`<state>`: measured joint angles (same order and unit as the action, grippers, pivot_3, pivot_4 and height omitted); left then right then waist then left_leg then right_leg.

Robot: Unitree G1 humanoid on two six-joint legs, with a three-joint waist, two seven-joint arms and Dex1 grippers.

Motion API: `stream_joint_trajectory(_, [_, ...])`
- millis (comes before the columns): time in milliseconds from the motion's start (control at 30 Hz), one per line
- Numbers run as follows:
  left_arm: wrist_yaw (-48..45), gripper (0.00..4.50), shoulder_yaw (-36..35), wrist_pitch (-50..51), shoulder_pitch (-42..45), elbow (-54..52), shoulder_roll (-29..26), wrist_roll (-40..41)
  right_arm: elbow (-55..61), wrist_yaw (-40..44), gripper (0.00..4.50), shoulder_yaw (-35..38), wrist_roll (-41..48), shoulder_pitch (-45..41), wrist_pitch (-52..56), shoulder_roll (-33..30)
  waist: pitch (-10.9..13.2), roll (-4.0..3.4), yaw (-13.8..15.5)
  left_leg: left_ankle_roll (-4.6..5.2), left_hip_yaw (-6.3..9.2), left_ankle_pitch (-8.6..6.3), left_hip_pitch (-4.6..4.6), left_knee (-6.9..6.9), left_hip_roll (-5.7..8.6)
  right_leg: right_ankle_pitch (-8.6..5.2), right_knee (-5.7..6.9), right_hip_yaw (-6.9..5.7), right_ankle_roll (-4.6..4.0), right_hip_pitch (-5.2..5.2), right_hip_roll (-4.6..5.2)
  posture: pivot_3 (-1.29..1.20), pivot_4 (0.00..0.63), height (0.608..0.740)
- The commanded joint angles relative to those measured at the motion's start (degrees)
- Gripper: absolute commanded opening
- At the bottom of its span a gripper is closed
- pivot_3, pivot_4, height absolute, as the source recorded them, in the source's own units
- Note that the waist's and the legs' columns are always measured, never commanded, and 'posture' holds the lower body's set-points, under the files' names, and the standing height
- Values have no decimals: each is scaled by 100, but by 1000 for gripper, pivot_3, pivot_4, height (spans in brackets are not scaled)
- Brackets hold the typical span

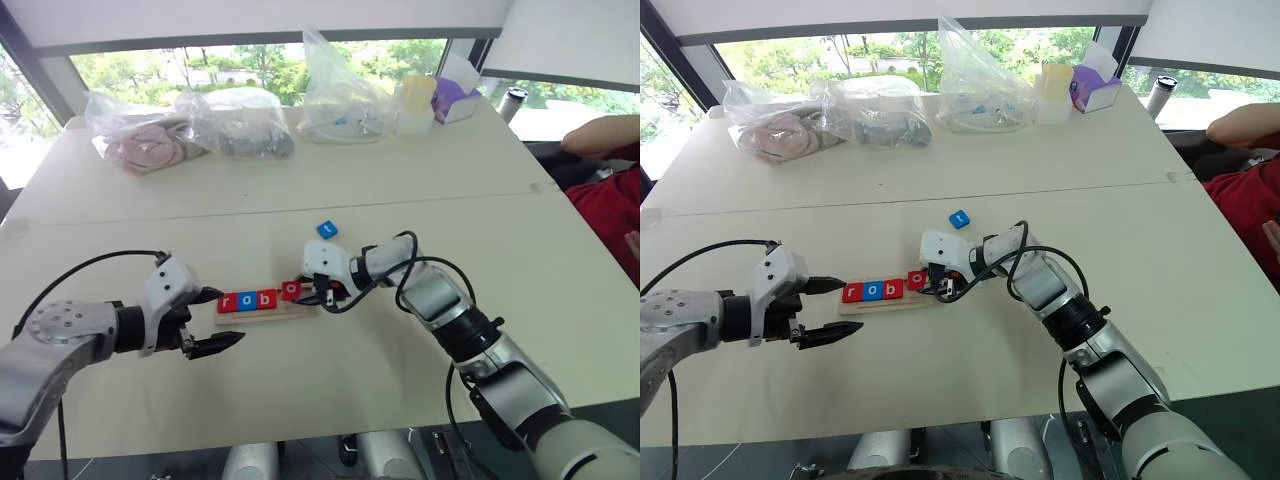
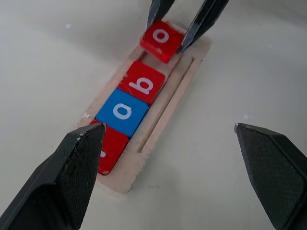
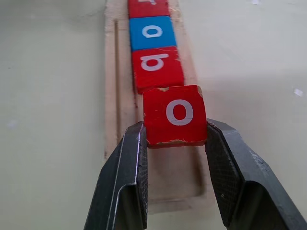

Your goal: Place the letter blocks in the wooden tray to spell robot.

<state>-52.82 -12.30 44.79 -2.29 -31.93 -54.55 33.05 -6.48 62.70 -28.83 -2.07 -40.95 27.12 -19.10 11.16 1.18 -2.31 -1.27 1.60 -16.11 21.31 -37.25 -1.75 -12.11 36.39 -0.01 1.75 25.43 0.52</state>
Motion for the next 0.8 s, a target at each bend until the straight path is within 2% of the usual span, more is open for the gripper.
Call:
stream_joint_trajectory(33, [4,4500,-149,-38,-29,-54,-81,9,306,-11,1121,-61,37,-1,39,73,0,0,-5,0,0,0,0,0,0,0,0,0,0,0,0,0,150,740])
stream_joint_trajectory(800, [220,4500,184,-234,179,99,91,-74,-208,-321,1121,-205,-191,-93,-259,264,-1,1,-21,-2,0,1,-5,0,-1,-1,2,0,-1,-1,-2,0,150,740])
